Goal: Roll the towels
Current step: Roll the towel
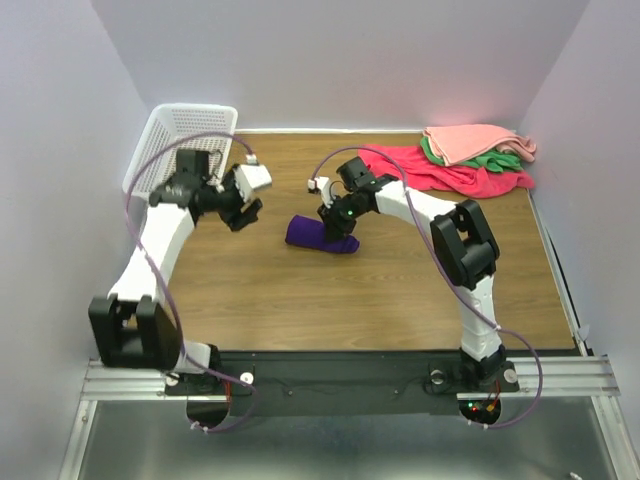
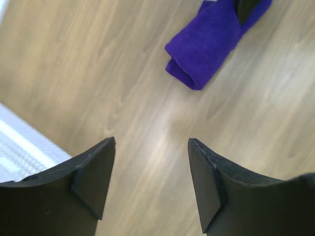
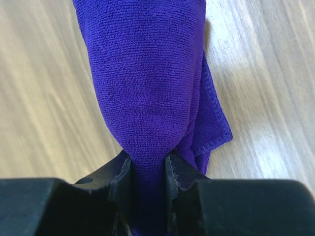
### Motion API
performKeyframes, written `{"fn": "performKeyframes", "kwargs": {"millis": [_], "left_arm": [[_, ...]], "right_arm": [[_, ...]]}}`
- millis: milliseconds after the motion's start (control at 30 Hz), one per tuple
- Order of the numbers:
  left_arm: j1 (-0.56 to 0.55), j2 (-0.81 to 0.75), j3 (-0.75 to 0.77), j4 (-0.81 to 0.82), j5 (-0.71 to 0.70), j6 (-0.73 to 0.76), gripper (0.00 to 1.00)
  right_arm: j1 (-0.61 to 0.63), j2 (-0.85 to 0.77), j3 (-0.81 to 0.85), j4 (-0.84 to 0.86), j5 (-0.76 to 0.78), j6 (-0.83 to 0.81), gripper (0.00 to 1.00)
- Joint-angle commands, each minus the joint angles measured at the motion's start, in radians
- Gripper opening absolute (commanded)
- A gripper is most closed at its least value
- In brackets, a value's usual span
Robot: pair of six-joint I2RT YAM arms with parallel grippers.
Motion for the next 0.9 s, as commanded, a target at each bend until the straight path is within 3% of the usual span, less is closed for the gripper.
{"fn": "performKeyframes", "kwargs": {"millis": [0, 200, 433, 633, 867], "left_arm": [[-0.126, -0.203, -0.255, 0.273, -0.212, 0.057, 0.72], [-0.377, -0.343, -0.556, 0.526, -0.395, 0.253, 0.77], [-0.548, -0.235, -0.664, 0.796, -0.45, 0.337, 0.8], [-0.625, -0.117, -0.721, 0.977, -0.505, 0.411, 0.81], [-0.636, 0.001, -0.699, 0.994, -0.501, 0.446, 0.82]], "right_arm": [[-0.033, 0.091, 0.078, -0.126, -0.171, 0.069, 0.01], [-0.084, 0.206, 0.181, -0.19, -0.358, 0.146, 0.01], [-0.092, 0.27, 0.199, -0.209, -0.436, 0.172, 0.01], [-0.098, 0.298, 0.201, -0.228, -0.475, 0.18, 0.01], [-0.099, 0.353, 0.239, -0.271, -0.528, 0.165, 0.02]]}}
